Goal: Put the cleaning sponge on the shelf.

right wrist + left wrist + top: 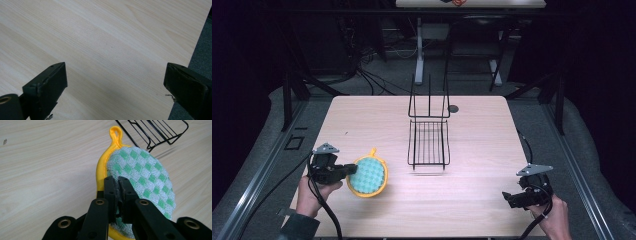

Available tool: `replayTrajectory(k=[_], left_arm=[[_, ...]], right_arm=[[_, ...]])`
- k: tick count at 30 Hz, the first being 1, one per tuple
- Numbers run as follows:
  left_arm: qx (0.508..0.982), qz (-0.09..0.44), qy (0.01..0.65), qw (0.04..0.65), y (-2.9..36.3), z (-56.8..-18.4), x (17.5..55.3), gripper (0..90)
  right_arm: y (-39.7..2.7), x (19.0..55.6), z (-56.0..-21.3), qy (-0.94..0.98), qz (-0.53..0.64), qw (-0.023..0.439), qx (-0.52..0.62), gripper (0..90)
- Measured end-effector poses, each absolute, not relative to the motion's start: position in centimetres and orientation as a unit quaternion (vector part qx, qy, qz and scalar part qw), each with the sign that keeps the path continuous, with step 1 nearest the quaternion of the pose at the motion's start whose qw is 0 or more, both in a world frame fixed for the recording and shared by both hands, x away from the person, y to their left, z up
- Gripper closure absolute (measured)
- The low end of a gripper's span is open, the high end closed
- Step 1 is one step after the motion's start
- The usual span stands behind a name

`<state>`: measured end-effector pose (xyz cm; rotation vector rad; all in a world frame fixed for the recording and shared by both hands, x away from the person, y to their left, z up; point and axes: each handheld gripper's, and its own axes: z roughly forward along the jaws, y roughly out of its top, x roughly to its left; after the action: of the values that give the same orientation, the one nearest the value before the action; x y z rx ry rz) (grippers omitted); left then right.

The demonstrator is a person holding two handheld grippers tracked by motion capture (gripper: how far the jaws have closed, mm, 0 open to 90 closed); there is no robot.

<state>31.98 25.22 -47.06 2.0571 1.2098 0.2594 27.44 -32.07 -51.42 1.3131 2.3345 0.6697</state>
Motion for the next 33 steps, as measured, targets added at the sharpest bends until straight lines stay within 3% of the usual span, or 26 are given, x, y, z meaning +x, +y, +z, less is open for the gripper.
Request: replayTrajectory(k=[33], left_arm=[[0.805, 0.098, 0.443, 0.382, 23.1, -44.9, 34.7, 86.1]], right_arm=[[-32.0, 27.2, -51.4, 0.828, 0.243, 0.195, 0.467, 5.4]])
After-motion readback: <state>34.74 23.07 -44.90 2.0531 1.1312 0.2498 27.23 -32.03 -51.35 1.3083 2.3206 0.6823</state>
